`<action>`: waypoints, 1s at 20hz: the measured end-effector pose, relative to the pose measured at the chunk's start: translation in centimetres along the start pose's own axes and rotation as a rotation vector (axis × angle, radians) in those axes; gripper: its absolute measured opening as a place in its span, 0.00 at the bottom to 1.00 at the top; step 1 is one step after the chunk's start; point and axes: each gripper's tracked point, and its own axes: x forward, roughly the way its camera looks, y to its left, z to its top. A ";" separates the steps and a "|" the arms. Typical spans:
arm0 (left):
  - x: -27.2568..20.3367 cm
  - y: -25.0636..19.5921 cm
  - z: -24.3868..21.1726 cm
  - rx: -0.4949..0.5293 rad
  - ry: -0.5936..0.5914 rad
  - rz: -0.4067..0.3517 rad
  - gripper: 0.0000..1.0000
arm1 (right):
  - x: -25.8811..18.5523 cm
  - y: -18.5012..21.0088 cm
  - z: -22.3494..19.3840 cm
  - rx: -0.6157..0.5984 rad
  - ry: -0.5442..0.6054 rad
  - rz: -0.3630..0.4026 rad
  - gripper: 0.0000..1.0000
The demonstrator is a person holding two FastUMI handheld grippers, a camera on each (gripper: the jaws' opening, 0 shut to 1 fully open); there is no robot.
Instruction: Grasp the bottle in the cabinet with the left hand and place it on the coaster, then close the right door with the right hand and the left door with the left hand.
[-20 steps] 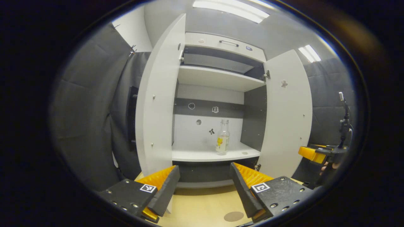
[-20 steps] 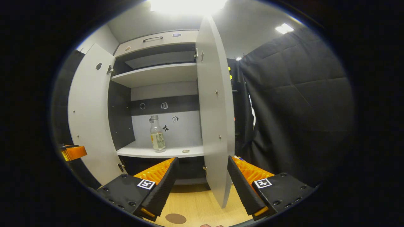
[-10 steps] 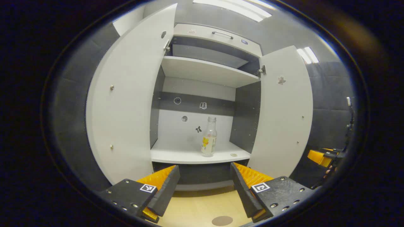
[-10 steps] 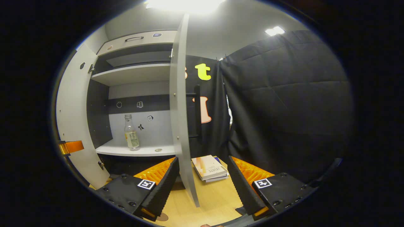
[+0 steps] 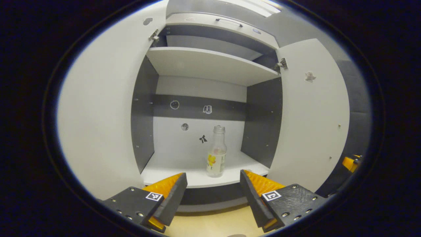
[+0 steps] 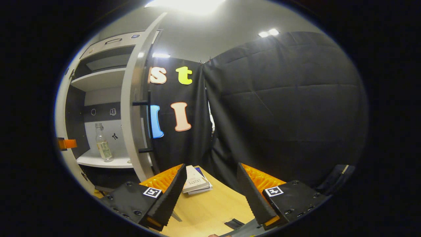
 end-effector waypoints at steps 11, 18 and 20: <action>9.3 -0.7 1.6 0.045 -0.002 0.003 0.97 | 3.6 -4.4 0.1 0.016 0.030 -0.080 0.98; 14.8 -0.4 1.6 0.056 -0.015 0.013 0.97 | 4.8 -8.3 -0.2 0.022 0.029 -0.183 0.98; 16.5 -0.3 1.7 0.067 -0.021 0.009 0.93 | 5.2 -9.1 -0.6 0.027 0.036 -0.206 0.98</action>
